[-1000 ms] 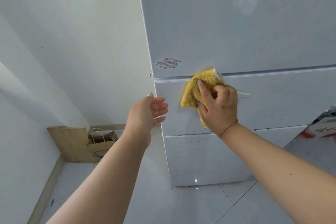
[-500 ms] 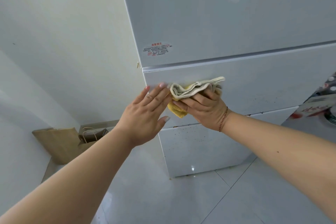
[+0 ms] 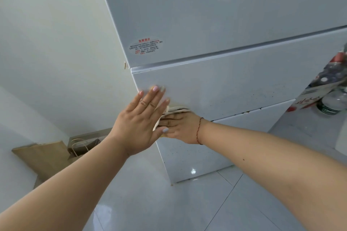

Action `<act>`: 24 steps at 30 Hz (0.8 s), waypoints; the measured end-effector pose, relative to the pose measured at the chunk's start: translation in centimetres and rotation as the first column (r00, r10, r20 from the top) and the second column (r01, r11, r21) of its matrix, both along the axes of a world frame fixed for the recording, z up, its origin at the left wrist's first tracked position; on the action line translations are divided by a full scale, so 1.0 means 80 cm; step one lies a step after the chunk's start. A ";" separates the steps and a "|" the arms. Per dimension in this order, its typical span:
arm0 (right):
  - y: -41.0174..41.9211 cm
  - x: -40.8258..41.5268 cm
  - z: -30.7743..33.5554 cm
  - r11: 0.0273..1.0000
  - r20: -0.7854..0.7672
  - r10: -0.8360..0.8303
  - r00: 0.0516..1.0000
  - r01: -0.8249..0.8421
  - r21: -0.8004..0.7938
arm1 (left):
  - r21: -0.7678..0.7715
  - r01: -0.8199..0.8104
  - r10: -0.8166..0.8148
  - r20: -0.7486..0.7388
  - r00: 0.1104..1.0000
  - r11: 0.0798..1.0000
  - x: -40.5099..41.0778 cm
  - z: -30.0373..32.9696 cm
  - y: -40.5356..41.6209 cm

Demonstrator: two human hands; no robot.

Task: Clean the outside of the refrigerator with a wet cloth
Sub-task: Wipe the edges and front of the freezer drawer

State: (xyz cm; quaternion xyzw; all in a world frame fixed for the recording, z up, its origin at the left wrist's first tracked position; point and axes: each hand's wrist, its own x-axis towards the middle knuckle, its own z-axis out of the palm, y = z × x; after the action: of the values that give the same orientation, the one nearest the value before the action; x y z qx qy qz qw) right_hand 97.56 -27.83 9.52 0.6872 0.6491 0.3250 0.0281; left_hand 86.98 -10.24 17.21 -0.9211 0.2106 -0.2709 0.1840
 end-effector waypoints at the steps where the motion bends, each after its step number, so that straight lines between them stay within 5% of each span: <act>1: -0.003 0.001 -0.003 0.998 0.025 -0.011 1.000 0.012 -0.067 | 0.007 -0.016 0.016 0.008 1.000 1.000 0.000 -0.003 -0.002; 8: -0.072 0.028 -0.010 0.935 0.130 -0.062 0.990 0.103 -0.339 | 0.048 -0.063 0.059 0.068 0.996 0.997 0.004 -0.015 -0.006; 24: -0.238 0.104 0.003 0.896 0.153 -0.117 0.981 0.171 -0.411 | 0.080 0.047 -0.051 0.057 0.997 0.996 0.063 0.008 -0.131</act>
State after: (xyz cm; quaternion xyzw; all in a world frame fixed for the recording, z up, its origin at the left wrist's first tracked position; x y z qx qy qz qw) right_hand 105.90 -46.86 9.80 0.6895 0.6482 0.2161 0.2402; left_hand 91.98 -20.70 17.83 -0.8992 0.2381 -0.2940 0.2196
